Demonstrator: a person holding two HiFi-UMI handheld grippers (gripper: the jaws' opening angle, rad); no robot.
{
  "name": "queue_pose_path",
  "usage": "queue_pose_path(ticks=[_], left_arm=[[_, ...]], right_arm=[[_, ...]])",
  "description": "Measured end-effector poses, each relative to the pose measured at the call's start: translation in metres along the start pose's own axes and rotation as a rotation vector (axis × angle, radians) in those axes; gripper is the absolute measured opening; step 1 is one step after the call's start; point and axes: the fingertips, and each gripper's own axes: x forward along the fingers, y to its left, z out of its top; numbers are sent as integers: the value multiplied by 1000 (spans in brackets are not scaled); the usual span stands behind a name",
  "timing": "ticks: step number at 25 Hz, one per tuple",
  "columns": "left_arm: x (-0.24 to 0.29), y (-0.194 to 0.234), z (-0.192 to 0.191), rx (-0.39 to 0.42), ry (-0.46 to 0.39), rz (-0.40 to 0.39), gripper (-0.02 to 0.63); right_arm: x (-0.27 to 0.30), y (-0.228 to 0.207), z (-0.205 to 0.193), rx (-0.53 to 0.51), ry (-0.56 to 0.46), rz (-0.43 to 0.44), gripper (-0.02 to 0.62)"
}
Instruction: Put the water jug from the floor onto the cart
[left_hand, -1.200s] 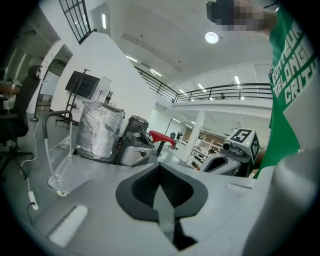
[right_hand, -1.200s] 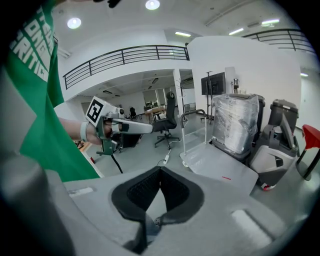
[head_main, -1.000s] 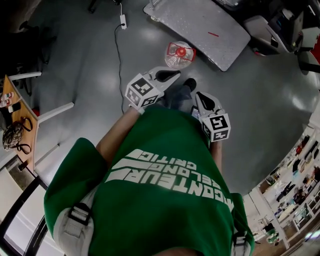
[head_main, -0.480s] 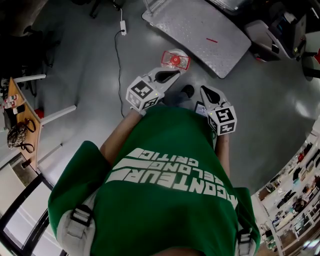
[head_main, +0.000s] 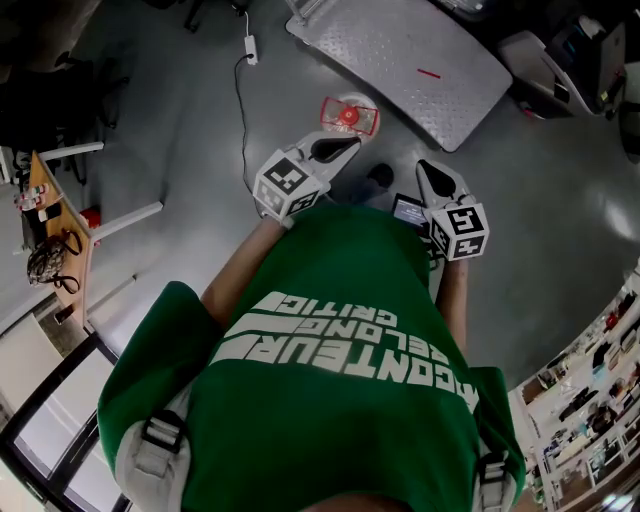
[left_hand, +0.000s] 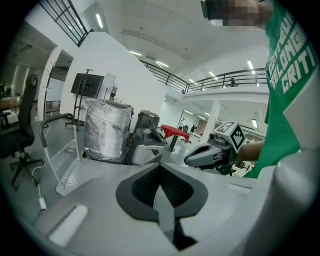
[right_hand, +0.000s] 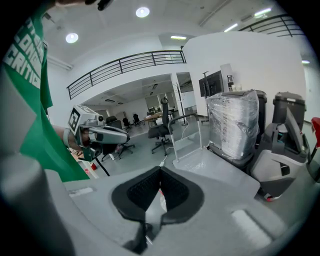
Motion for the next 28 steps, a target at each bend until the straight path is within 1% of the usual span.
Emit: queue_pose_path(ticks=[5,8,11,16,23,28], left_arm=[[13,-5,-1,9,35,25,14],[17,-11,5,-2,49,40,14],[22,-13,6,-3,65,40,14],[24,-10,6,-2,76,39,14],[32,9,-10,-16,90,7,14],[42,25,5,5,63,-36,14]], right_arm=[[-1,-21,-1,20,-11,32,-8],[-4,-33,-3,43,-22,46,-8],[-6,-44,-5,53,-19,50,-8],[-8,-57,-6,69,-18,30,-8],[-8,-70,-5,73,-3,-31,-8],[-5,-74,-3,96,9,-73,-8]])
